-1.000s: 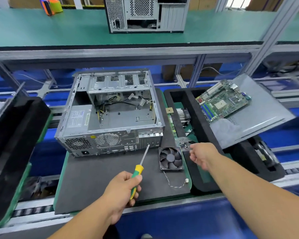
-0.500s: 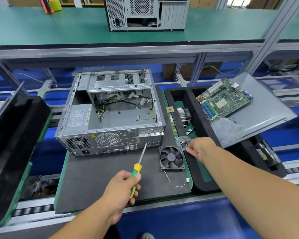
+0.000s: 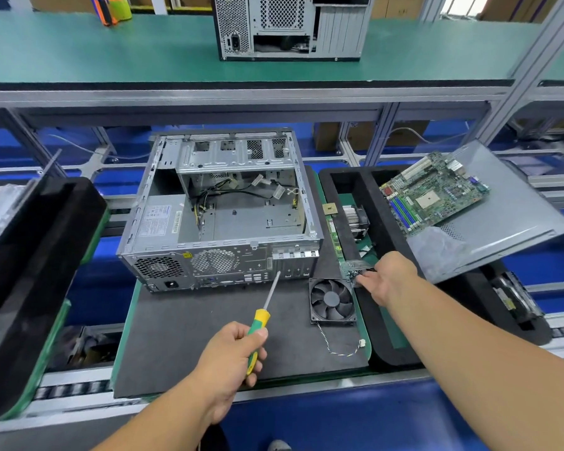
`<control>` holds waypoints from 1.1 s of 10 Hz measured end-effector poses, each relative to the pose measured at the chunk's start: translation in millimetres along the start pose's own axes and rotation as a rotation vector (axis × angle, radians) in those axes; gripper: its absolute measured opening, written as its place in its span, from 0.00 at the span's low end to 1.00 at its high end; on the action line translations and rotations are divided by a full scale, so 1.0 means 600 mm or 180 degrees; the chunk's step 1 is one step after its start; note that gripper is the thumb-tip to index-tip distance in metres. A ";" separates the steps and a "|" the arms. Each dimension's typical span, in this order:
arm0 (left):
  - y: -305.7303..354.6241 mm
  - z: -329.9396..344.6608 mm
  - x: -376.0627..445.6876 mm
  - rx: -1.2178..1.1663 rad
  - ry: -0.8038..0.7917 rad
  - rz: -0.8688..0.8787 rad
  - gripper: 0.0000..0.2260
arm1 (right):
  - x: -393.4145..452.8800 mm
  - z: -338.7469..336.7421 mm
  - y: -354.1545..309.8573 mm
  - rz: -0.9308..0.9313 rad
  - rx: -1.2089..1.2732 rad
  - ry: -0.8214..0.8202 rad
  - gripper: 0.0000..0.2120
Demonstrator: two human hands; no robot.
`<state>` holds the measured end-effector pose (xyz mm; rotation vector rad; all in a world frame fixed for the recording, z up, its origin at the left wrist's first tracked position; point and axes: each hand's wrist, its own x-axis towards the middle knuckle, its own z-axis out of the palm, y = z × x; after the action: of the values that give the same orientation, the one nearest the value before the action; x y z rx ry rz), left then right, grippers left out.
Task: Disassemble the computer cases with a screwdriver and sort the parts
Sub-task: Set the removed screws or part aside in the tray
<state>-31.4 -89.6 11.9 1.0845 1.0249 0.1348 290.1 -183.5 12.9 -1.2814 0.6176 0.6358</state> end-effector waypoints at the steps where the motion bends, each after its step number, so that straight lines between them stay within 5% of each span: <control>1: 0.004 0.001 -0.002 0.0011 -0.0034 -0.0018 0.09 | -0.021 -0.012 0.002 -0.0089 -0.0163 0.0062 0.20; 2: 0.007 0.003 -0.004 0.0109 -0.0148 -0.0039 0.10 | -0.053 -0.032 0.030 -0.0281 -0.0770 0.0241 0.05; 3: 0.011 0.012 -0.010 0.0370 -0.0288 -0.0035 0.13 | -0.069 -0.063 0.087 -0.1338 -0.2357 0.0129 0.16; 4: 0.021 0.030 -0.010 0.0518 -0.0360 0.0037 0.16 | -0.073 -0.079 0.125 -0.1387 -0.3191 -0.0207 0.32; 6: 0.035 0.068 0.003 0.0546 -0.0481 0.0149 0.08 | -0.051 -0.091 0.137 -0.1301 -0.3298 -0.0081 0.13; 8: 0.035 0.102 -0.002 0.0730 -0.0630 0.0189 0.07 | -0.067 -0.088 0.103 -0.1167 -0.3784 -0.0287 0.09; 9: 0.040 0.108 -0.008 0.0813 -0.0737 0.0273 0.08 | -0.083 -0.103 0.076 -0.1465 -0.3471 -0.0545 0.19; 11: 0.038 0.101 -0.012 0.0821 -0.0803 0.0317 0.09 | -0.083 -0.168 -0.041 -0.1481 -0.0669 -0.1248 0.09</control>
<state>18.1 -122.1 39.0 1.3503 0.7748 -0.0556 267.7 -290.9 47.3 -1.3849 -0.0761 0.5482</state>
